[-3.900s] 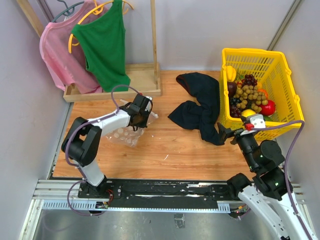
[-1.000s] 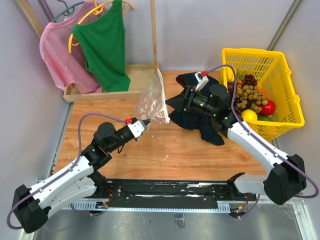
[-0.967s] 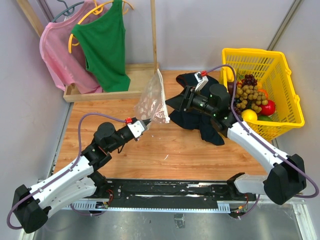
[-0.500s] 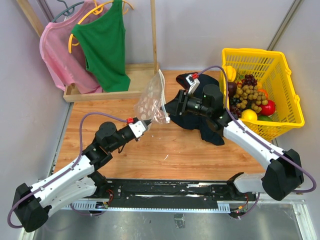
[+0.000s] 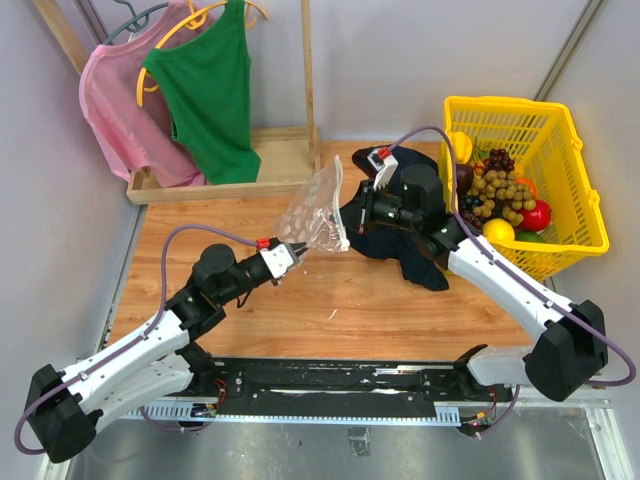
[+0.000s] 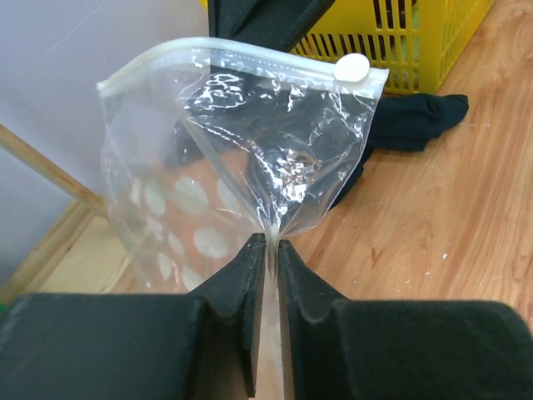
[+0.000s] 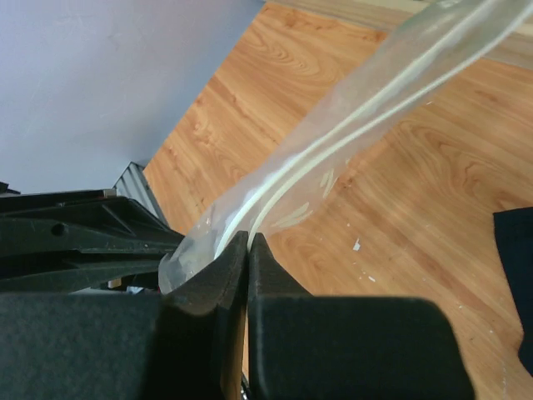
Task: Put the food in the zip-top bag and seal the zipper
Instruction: Open the zipper of the food storage bag.
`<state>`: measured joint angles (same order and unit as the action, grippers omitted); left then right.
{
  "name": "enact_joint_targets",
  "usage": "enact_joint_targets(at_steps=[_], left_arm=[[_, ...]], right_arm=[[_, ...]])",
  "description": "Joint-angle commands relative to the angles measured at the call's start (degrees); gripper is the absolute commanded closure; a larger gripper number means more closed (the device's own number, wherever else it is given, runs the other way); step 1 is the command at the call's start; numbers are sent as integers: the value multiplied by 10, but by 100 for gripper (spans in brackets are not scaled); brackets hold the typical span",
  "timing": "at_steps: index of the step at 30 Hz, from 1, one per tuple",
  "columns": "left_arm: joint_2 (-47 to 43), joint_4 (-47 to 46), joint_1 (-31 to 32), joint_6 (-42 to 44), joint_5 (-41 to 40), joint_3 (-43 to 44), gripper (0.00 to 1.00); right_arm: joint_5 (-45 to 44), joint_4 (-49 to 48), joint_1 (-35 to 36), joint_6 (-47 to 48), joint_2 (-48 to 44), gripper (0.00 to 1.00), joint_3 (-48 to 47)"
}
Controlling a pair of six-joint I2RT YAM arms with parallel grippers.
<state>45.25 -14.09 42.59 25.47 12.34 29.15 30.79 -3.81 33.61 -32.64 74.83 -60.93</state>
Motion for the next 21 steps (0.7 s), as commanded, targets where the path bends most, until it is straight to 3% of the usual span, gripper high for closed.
enact_joint_targets(at_steps=[1,6,9,17,19,21], left_arm=[[-12,-5,7,-16,5,11,79],[-16,4,7,-58,8,27,62],[-20,0,7,-100,-9,35,39],[-6,-5,7,-363,-140,85,17],[2,13,7,-435,-176,97,4],[12,35,7,-499,-209,112,1]], right_arm=[[-58,53,14,71,-30,99,-29],[-119,91,28,118,-48,99,-32],[-147,110,39,154,-58,99,-39],[-237,153,80,236,-74,99,-43],[-257,154,92,247,-75,99,-40],[-281,153,108,258,-75,99,-35]])
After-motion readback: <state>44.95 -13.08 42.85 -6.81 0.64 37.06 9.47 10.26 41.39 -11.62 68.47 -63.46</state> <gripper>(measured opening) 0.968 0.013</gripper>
